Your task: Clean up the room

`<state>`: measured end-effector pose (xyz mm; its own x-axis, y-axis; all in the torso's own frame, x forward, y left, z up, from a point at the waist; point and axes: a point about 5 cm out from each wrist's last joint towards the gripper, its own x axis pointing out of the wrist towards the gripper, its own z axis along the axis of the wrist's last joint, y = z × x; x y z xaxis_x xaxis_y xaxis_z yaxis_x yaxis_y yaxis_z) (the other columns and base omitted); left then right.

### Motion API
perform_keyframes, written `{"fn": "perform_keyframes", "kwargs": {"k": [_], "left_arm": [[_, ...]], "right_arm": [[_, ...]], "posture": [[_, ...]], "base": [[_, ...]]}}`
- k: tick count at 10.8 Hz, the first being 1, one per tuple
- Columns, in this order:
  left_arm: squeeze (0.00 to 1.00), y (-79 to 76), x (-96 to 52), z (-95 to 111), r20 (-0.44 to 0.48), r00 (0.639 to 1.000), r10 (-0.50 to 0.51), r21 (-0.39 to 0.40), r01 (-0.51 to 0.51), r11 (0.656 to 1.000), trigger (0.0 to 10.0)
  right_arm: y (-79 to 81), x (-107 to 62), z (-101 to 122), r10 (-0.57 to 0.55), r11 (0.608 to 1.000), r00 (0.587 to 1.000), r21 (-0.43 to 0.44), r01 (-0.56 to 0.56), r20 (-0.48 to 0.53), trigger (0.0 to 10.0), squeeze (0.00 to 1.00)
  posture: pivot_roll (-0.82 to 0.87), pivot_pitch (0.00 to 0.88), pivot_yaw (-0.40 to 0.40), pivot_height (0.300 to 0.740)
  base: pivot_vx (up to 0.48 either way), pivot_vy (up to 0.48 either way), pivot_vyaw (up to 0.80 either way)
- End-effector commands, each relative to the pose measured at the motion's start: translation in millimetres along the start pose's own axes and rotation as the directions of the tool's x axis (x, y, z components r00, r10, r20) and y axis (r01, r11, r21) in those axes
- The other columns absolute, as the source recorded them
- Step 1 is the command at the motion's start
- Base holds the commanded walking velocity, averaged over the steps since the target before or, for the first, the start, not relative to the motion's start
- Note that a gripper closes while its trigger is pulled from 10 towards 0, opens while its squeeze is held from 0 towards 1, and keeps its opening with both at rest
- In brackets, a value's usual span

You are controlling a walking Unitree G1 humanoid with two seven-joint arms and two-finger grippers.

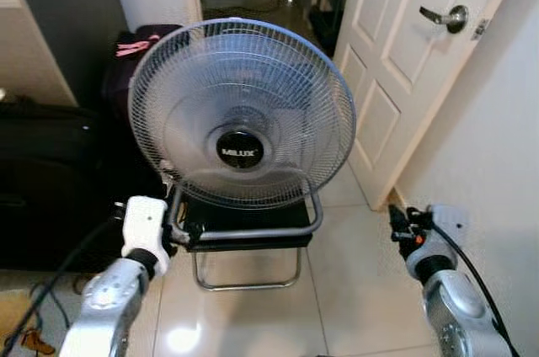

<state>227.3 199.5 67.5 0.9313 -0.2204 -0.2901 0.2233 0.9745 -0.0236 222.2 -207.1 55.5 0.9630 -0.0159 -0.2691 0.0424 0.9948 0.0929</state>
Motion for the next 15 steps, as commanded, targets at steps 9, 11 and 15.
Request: {"fn": "perform_keyframes", "kwargs": {"k": [9,11,15], "left_arm": [[0.00,22.6,19.4,59.8,0.186,0.963,0.196,0.104,-0.217,0.971,10.0],[0.00,19.4,22.0,59.4,0.216,0.949,0.230,0.120,-0.260,0.958,10.0],[0.00,-4.6,26.2,49.9,0.136,0.988,0.068,0.079,-0.080,0.994,10.0]], "right_arm": [[3.2,5.6,18.6,0.005,0.999,0.996,0.051,-0.010,0.089,10.0,1.00],[7.7,7.1,20.1,0.001,0.996,0.997,0.084,-0.008,0.083,10.0,1.00],[-0.4,12.3,25.4,-0.026,1.000,0.998,0.007,0.026,0.063,10.0,1.00]], "posture": [[-0.02,0.000,-0.028,0.740],[-0.03,0.000,-0.029,0.740],[-0.03,0.000,-0.026,0.740]], "base": [[0.000,0.000,0.80],[0.000,0.000,0.80],[0.000,0.000,0.80]]}}
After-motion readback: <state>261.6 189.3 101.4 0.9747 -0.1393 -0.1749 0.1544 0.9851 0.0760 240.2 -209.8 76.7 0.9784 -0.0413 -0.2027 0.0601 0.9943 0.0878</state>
